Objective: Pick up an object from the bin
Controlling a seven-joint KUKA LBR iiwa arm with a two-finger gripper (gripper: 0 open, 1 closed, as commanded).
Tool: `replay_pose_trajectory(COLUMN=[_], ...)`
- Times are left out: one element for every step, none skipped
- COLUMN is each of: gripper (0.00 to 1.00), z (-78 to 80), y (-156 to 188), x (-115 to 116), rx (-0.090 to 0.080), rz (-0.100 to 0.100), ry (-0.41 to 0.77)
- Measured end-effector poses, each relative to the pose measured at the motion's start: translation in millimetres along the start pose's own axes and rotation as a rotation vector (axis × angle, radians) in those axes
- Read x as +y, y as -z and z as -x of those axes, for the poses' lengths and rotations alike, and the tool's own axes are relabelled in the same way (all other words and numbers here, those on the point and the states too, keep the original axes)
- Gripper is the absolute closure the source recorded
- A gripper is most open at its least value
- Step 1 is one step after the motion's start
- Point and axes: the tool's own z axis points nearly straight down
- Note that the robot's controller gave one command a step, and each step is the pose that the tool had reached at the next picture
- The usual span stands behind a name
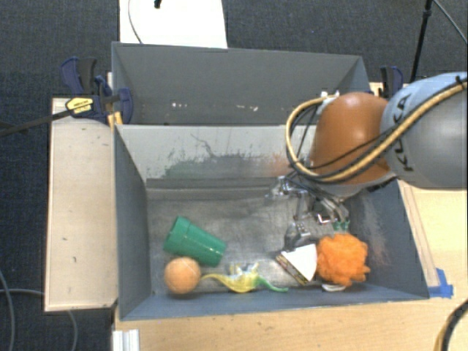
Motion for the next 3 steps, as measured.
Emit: replay_pose_trajectory(gripper=[0.0, 0.0, 0.0], z=[-20.0, -21.5, -30.6], y=[-33, -42, -44], x=[-9, -22, -32], rx=[0.0, -0.001, -0.009], rz=[0.005, 0.005, 0.009], ry=[0.208, 0.233, 0.238])
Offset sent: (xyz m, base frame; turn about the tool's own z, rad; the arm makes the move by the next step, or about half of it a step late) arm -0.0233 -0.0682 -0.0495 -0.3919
